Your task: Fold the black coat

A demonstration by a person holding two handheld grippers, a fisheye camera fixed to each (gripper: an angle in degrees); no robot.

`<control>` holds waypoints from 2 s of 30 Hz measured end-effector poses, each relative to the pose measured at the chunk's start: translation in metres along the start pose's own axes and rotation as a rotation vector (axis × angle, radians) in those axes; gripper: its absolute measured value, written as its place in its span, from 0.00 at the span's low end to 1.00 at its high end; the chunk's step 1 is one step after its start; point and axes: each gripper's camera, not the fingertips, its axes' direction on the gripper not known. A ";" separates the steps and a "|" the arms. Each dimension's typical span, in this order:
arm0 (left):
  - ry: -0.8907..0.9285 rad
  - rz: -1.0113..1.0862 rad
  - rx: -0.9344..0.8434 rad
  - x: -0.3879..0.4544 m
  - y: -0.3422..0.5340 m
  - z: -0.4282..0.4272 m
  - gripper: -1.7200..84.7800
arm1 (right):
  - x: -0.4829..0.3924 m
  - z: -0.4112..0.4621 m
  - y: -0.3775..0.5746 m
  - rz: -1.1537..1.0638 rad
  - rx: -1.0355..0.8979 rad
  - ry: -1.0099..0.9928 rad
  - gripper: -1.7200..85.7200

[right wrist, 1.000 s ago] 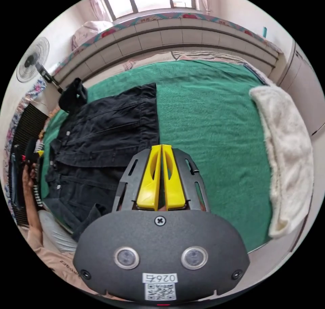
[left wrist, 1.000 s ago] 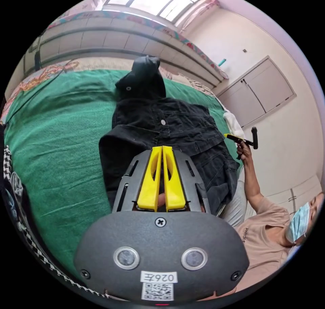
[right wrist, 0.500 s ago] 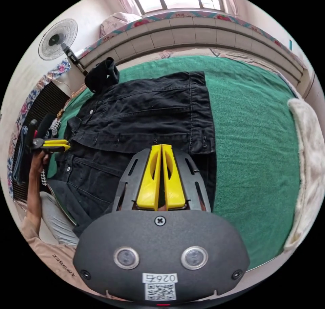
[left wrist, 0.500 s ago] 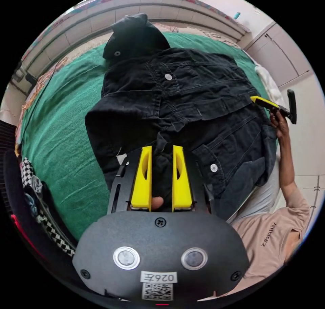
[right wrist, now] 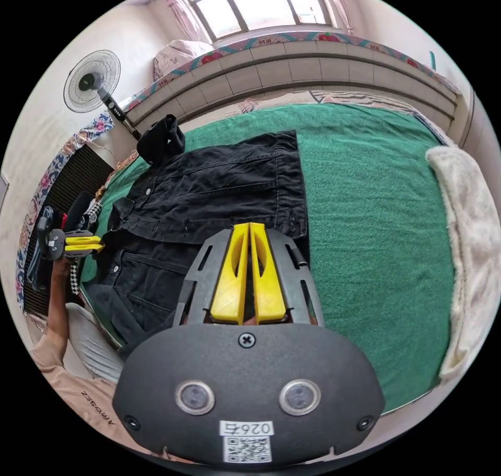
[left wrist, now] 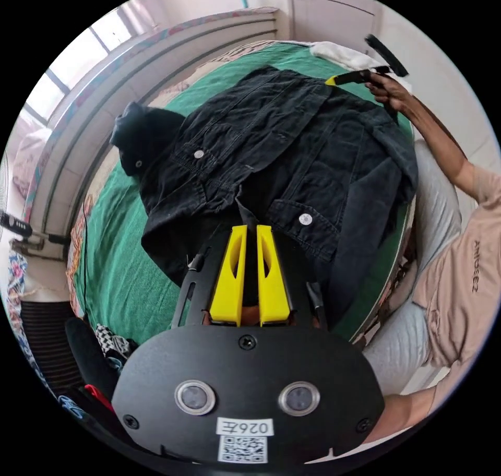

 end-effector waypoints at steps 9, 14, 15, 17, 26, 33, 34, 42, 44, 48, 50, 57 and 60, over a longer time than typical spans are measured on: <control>-0.087 0.225 0.131 0.075 0.010 -0.078 0.06 | -0.243 -0.019 0.035 -0.271 0.048 -0.078 0.03; -0.073 0.278 0.161 0.090 0.020 -0.103 0.05 | -0.413 -0.020 0.094 -0.571 0.095 -0.066 0.06; -0.069 0.283 0.160 0.091 0.024 -0.107 0.05 | -0.459 -0.019 0.114 -0.645 0.116 -0.068 0.07; -0.067 0.293 0.161 0.092 0.028 -0.112 0.05 | -0.531 -0.014 0.145 -0.763 0.128 -0.061 0.07; -0.109 0.386 0.119 0.106 0.049 -0.127 0.05 | -0.800 0.092 0.299 -1.169 0.104 0.121 0.09; -0.095 0.336 0.178 0.074 0.083 -0.152 0.04 | -0.807 0.207 0.352 -1.185 -0.065 0.424 0.04; -0.093 0.332 0.184 0.071 0.085 -0.154 0.04 | -0.806 0.209 0.351 -1.149 -0.051 0.417 0.03; 0.013 0.251 0.301 0.013 0.129 -0.177 0.04 | -0.770 0.229 0.355 -1.007 -0.159 0.162 0.01; 0.037 0.237 0.323 0.002 0.139 -0.181 0.04 | -0.766 0.225 0.361 -1.004 -0.151 0.137 0.03; 0.068 0.182 0.391 -0.024 0.166 -0.191 0.04 | -0.770 0.248 0.394 -1.070 -0.026 0.301 0.09; 0.079 0.171 0.406 -0.032 0.176 -0.192 0.04 | -0.772 0.272 0.397 -1.084 -0.046 0.325 0.10; 0.075 0.193 0.384 -0.042 0.198 -0.184 0.04 | -0.712 0.335 0.373 -1.031 -0.126 0.288 0.12; 0.078 0.192 0.369 -0.048 0.202 -0.176 0.04 | -0.667 0.356 0.361 -0.996 -0.195 0.265 0.09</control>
